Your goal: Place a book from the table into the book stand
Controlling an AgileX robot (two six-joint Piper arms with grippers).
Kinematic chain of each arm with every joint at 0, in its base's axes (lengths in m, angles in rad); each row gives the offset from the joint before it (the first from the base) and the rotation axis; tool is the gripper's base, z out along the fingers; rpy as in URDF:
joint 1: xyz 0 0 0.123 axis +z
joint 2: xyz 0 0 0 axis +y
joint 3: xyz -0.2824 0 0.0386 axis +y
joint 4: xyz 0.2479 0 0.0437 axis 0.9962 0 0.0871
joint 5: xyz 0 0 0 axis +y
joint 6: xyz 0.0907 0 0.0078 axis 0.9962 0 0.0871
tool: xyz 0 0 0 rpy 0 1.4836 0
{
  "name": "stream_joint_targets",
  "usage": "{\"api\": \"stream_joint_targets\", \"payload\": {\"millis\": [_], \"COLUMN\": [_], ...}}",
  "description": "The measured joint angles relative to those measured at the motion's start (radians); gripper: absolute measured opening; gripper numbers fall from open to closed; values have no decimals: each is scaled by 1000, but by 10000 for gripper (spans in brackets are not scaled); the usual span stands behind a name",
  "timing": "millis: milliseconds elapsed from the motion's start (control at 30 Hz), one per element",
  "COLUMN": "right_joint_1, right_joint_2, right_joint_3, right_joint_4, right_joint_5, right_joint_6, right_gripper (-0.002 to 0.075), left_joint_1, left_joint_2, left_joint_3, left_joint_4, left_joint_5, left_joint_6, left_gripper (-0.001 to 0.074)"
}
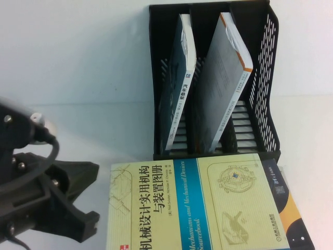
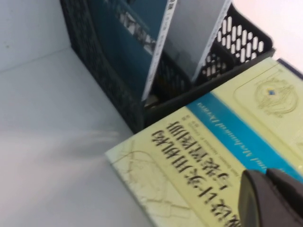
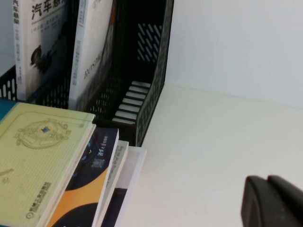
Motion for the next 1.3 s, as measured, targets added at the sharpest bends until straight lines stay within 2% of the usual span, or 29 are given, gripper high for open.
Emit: {"api": "stream_joint_targets", "payload": {"millis": [67, 200, 333, 533, 633, 800, 1033, 1300], "right_joint_1": [0, 0, 0, 0, 0, 0, 0, 0], "right_joint_2": [-2, -2, -2, -2, -2, -2, -2, -2], "right_joint_3": [0, 0, 0, 0, 0, 0, 0, 0], "right_joint_4": [0, 0, 0, 0, 0, 0, 0, 0], "right_joint_5": [0, 4, 17, 33, 35, 35, 35, 35], "right_joint_6": [0, 0, 0, 0, 0, 0, 0, 0], "right_gripper": [-3, -3, -3, -3, -3, -3, -3, -3], "left_joint_1": [55, 247, 430, 594, 654, 700, 702, 702], "left_joint_2": [-38, -185, -422, -718, -795, -822, -825, -825], "left_joint_3": [30, 156, 346, 622, 724, 842, 842, 841], "left_joint_4": [-10, -19, -7, 0, 0, 0, -2, 3], "left_joint_5": [-1, -28, -109, -308, -392, -454, -281, -271], "left_joint_6": [30, 42, 44, 41, 10, -41, -53, -59], "left_gripper": [-2, -2, -2, -2, -2, -2, -2, -2]}}
